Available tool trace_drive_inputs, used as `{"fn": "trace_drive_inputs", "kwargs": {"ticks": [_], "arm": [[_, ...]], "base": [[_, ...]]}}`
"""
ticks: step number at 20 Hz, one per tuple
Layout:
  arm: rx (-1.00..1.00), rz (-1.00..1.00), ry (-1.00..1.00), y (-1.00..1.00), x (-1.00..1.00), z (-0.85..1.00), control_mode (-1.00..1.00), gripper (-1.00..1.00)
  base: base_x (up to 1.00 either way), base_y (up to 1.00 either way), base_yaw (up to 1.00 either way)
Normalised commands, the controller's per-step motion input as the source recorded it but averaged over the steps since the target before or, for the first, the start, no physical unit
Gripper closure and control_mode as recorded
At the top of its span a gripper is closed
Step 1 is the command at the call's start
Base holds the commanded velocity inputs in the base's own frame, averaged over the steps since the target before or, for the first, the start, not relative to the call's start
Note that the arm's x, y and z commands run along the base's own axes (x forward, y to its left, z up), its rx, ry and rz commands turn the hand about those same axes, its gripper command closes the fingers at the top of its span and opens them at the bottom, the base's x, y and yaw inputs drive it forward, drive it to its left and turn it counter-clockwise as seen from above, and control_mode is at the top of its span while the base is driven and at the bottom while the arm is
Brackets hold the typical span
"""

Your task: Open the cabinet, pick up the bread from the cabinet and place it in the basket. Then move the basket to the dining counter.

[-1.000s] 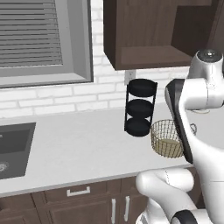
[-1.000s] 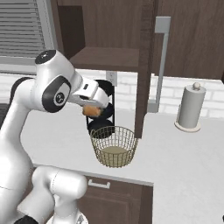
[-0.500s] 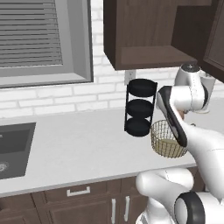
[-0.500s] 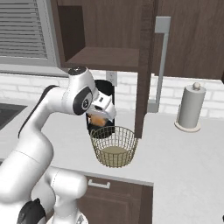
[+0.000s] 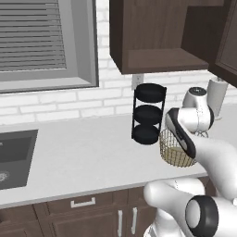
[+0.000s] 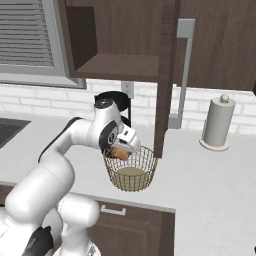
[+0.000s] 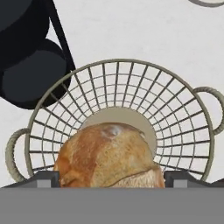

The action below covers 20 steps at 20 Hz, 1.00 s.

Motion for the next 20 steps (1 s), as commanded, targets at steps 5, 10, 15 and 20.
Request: {"fn": "trace_drive_inputs", "kwargs": {"ticks": [5,10,15,20], "arm": [[0.0,0.0,0.05,-0.27,0.47,-0.43,-1.0,1.0],[0.0,0.0,0.18,-0.01,0.5,-0.33,-1.0,1.0],[0.0,0.0,0.15,-0.01,0.39,-0.33,-1.0,1.0],[0.0,0.0,0.02,-0.2,0.27,-0.29,-1.0,1.0]], "base": [[0.0,0.0,0.0],[0.0,0.0,0.0],[0.0,0.0,0.0],[0.0,0.0,0.0]]}}
